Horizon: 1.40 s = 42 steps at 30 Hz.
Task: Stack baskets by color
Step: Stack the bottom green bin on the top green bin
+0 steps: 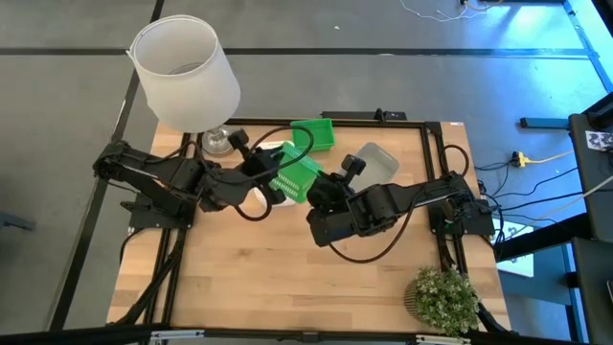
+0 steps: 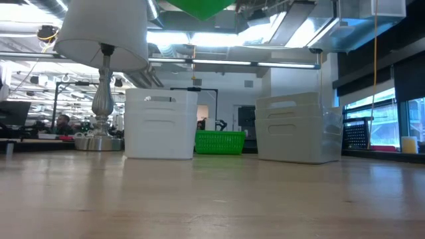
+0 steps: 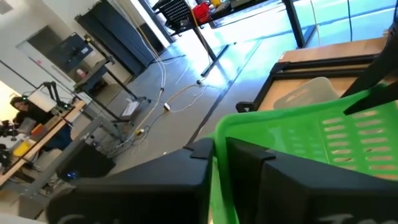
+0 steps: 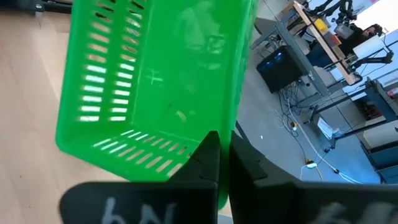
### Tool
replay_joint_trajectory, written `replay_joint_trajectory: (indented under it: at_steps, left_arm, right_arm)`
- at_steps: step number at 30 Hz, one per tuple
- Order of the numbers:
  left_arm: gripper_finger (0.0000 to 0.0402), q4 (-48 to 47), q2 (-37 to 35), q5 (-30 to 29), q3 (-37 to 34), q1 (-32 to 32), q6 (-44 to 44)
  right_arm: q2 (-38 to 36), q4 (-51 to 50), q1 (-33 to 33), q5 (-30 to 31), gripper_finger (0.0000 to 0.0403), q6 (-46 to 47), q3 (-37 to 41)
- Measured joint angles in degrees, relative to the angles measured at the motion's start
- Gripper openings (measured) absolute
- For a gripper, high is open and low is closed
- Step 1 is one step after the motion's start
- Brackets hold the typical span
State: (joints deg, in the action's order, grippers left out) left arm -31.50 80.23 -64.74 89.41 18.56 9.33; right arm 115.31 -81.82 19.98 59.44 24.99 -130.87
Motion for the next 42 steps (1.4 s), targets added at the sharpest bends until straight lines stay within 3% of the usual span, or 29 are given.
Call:
replay_joint_trajectory:
  at_steps: [6,11,18,23,27,34,42]
  left_arm:
    - [0.0072,0.02,-0.02,1.49,0.00,0.08,-0.72]
    - [0.0092,1.27,-0.02,1.07,0.00,1.82,4.96]
    - [0.0094,8.87,-0.02,-9.02,0.02,7.19,16.04]
    - [0.0094,14.26,0.00,-12.10,0.02,11.92,23.99]
    - [0.0094,15.07,0.00,-14.46,0.02,15.47,25.37]
    - [0.0094,14.54,0.00,-24.91,0.02,22.77,25.79]
    - [0.0094,14.41,0.02,-25.21,0.02,28.28,23.86]
  right_arm:
    - [0.00,-0.04,-0.01,-0.24,0.0004,-0.04,0.00]
    - [0.00,0.15,0.00,-0.09,0.0004,0.15,0.00]
    - [0.07,0.05,-0.46,-0.57,0.0004,0.29,0.00]
    - [0.07,-1.99,-3.06,-1.91,0.0004,1.87,0.00]
    - [0.07,-2.02,-7.88,-7.19,0.0004,-0.11,0.00]
    - [0.09,1.32,-21.15,-18.17,0.0004,-11.55,-0.56]
    - [-0.11,8.39,-37.53,-36.45,0.0004,-22.38,-4.24]
